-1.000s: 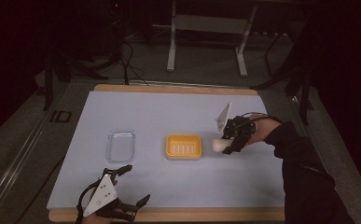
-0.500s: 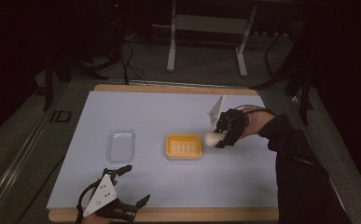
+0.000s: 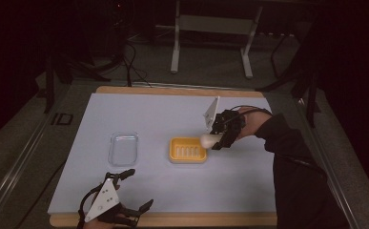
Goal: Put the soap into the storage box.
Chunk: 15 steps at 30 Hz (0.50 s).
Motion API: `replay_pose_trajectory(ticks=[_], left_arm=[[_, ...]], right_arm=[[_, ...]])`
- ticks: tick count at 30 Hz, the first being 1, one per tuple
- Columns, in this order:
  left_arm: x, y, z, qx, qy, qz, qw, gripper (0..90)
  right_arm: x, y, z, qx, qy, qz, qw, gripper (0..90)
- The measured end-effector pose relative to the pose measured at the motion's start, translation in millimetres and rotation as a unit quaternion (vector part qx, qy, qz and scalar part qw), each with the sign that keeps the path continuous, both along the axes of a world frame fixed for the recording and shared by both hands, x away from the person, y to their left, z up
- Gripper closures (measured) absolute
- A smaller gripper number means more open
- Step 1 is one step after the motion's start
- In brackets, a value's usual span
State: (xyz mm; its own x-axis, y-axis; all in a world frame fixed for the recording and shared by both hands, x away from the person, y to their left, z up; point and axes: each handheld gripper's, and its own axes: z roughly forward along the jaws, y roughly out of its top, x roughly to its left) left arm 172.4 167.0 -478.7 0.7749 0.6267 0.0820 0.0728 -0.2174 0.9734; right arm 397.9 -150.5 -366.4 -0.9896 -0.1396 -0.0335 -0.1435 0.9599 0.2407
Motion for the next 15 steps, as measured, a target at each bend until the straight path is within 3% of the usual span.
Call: replay_pose_trajectory(ticks=[10, 12, 15], left_arm=[[-0.3, -0.2, -0.1, -0.002, 0.0, -0.003, 1.0, 0.7], [-0.3, -0.3, -0.1, -0.003, 0.001, -0.004, 1.0, 0.7], [-0.1, -0.5, -0.2, -0.002, 0.0, -0.005, 1.0, 0.7]], right_arm=[[1.4, 18.5, -11.2, 0.015, -0.002, 0.005, 0.9999, 49.7], [2.2, 21.2, -13.2, 0.03, 0.014, 0.011, 0.9994, 49.7], [1.0, 26.4, -17.5, 0.036, 0.014, 0.018, 0.9991, 49.7]])
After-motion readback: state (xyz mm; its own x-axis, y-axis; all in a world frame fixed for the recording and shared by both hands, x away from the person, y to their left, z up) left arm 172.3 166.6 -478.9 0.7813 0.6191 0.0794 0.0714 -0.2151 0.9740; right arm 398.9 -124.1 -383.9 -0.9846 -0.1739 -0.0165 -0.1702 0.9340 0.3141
